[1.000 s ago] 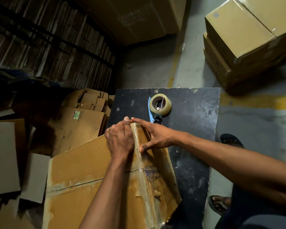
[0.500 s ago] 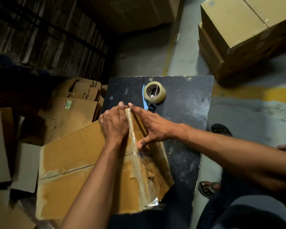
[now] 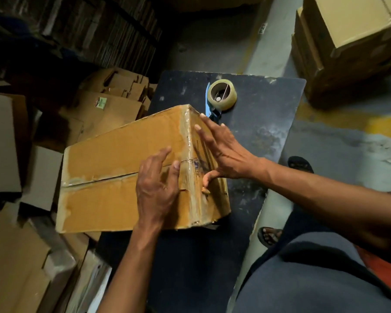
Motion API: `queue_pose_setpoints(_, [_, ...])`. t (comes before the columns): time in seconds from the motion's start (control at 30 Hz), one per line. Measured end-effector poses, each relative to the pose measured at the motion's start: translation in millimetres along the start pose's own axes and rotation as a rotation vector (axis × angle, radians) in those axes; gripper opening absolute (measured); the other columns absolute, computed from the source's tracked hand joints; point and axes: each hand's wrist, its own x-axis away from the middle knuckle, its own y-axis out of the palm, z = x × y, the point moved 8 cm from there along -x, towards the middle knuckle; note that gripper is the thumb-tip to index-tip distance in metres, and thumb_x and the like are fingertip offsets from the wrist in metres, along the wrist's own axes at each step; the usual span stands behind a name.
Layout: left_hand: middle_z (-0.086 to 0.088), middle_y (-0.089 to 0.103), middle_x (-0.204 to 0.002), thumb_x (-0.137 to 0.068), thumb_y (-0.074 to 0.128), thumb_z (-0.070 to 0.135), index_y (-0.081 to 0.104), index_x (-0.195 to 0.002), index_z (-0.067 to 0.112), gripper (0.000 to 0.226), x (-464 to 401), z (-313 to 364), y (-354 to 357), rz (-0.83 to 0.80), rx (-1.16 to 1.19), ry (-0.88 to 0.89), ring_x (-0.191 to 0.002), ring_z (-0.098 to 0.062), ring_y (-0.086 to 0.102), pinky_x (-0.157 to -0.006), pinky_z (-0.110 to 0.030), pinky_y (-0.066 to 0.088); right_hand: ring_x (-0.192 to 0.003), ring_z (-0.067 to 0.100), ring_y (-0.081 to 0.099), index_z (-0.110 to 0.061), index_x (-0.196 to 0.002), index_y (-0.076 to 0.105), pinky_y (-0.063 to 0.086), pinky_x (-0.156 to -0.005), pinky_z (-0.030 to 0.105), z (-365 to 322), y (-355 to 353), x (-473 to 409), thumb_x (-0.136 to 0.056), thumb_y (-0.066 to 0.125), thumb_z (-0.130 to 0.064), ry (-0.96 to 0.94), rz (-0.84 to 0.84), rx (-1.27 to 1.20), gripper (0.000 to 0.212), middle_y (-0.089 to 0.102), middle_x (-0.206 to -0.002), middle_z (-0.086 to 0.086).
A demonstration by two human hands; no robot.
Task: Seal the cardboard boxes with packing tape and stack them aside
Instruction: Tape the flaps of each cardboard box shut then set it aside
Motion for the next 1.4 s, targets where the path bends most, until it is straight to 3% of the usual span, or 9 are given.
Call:
queue_pose_setpoints(0.13, [-0.002, 0.056, -0.147, -0.099, 0.057, 0.061, 0.048, -0.152, 0.012, 0.073, 79, 5, -5, -0.151, 0.034, 0.151, -0.132, -0.017, 0.054, -0.101, -0.049, 0.054, -0.157, 0.040, -0.011, -0.034, -0.160, -0.022, 0.011, -0.117, 0.076, 11, -2, 30, -0.066, 0.064, -0.092, 0.053, -0.030, 0.081, 0.140, -0.023, -0.169, 0.016])
queue_pose_setpoints(0.23, [-0.004, 0.033, -0.167, -0.074, 0.069, 0.083, 0.026, -0.162, 0.011, 0.121, 104, 5, 8, -0.310, -0.001, 0.235, -0.154, -0.024, 0.033, -0.122, -0.053, 0.033, -0.158, 0.037, -0.012, -0.026, -0.163, -0.010, 0.011, -0.119, 0.074, -28, -16, 31, -0.070, 0.056, -0.093, -0.048, 0.062, -0.010, 0.132, -0.021, -0.169, 0.018])
queue_pose_setpoints(0.3, [-0.007, 0.025, -0.170, -0.070, 0.072, 0.083, 0.024, -0.162, 0.006, 0.129, 108, 4, 15, -0.339, -0.069, 0.284, -0.157, -0.028, 0.025, -0.124, -0.056, 0.027, -0.158, 0.038, -0.010, -0.022, -0.163, -0.003, 0.011, -0.119, 0.073, -59, -15, 26, -0.070, 0.052, -0.093, -0.158, 0.087, 0.016, 0.129, -0.015, -0.169, 0.023])
queue_pose_setpoints(0.5, [-0.007, 0.037, -0.164, -0.085, 0.067, 0.070, 0.039, -0.157, 0.005, 0.100, 107, 3, 14, -0.200, -0.172, 0.300, -0.153, -0.023, 0.035, -0.118, -0.055, 0.040, -0.157, 0.041, -0.007, -0.030, -0.165, -0.007, 0.013, -0.119, 0.072, -23, 24, 48, -0.073, 0.058, -0.090, -0.148, -0.108, 0.299, 0.127, -0.017, -0.169, 0.023])
queue_pose_setpoints(0.6, [-0.007, 0.043, -0.161, -0.086, 0.067, 0.070, 0.043, -0.154, 0.006, 0.097, 108, 6, 13, -0.138, -0.176, 0.271, -0.149, -0.020, 0.041, -0.116, -0.053, 0.043, -0.157, 0.042, 0.000, -0.033, -0.164, -0.010, 0.017, -0.118, 0.072, -11, 11, 63, -0.075, 0.059, -0.089, -0.115, -0.068, 0.258, 0.126, -0.012, -0.170, 0.022])
queue_pose_setpoints(0.73, [-0.007, 0.049, -0.157, -0.085, 0.065, 0.073, 0.049, -0.151, 0.005, 0.096, 105, 5, 14, -0.088, -0.170, 0.250, -0.146, -0.020, 0.046, -0.113, -0.053, 0.046, -0.159, 0.036, 0.003, -0.026, -0.164, 0.008, 0.013, -0.123, 0.065, -66, -14, 49, -0.082, 0.053, -0.085, -0.273, 0.107, 0.143, 0.110, -0.001, -0.171, 0.020])
queue_pose_setpoints(0.9, [-0.007, 0.054, -0.152, -0.083, 0.065, 0.076, 0.054, -0.148, 0.007, 0.095, 104, 4, 13, -0.083, -0.170, 0.225, -0.142, -0.018, 0.050, -0.110, -0.051, 0.049, -0.159, 0.031, -0.003, -0.033, -0.163, 0.023, 0.012, -0.121, 0.067, -70, 19, 39, -0.085, 0.050, -0.083, -0.352, -0.056, 0.291, 0.097, 0.006, -0.173, 0.007])
queue_pose_setpoints(1.17, [0.002, 0.049, -0.155, -0.072, 0.069, 0.057, 0.054, -0.150, 0.014, 0.090, 108, 18, 20, -0.037, -0.174, -0.024, -0.145, -0.018, 0.045, -0.116, -0.058, 0.039, -0.155, 0.032, -0.025, -0.037, -0.164, -0.005, 0.010, -0.119, 0.074, -56, 13, 36, -0.060, 0.080, -0.078, -0.434, -0.329, 0.406, 0.140, -0.023, -0.170, 0.003])
queue_pose_setpoints(1.4, [0.013, 0.049, -0.139, -0.067, 0.075, 0.055, 0.067, -0.136, 0.025, 0.075, 100, 22, 14, 0.092, -0.085, -0.219, -0.131, -0.014, 0.053, -0.113, -0.057, 0.042, -0.158, 0.033, -0.013, -0.033, -0.164, 0.013, 0.017, -0.117, 0.073, -66, 12, 39, -0.069, 0.061, -0.092, -0.410, -0.168, 0.251, 0.122, -0.010, -0.173, 0.002])
